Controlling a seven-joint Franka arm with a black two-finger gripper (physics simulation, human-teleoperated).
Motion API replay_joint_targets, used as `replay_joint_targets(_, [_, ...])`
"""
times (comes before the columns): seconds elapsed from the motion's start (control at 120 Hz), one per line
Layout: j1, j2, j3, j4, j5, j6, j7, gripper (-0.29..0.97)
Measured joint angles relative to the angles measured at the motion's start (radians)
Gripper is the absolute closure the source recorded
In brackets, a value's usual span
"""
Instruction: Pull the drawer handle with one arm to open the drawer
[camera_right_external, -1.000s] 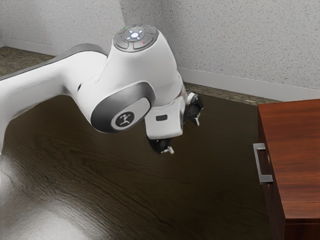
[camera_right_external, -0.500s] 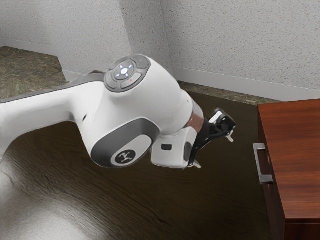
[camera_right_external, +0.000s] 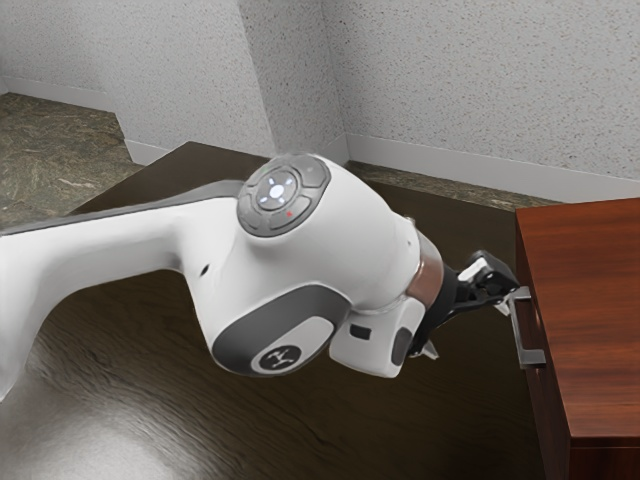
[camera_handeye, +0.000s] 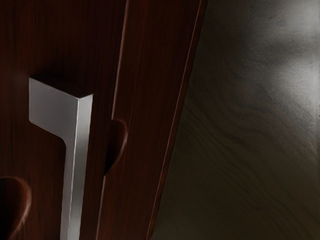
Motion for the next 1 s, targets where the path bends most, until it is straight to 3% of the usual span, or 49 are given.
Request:
replay_joint_targets(0.542, [0.012,0.066,0.0,0.008,-0.001,0.06,0.038,0.0])
replay_joint_targets(1.0, [0.006,0.0,0.028,-0.086,-0.001,0.066,0.052,0.0])
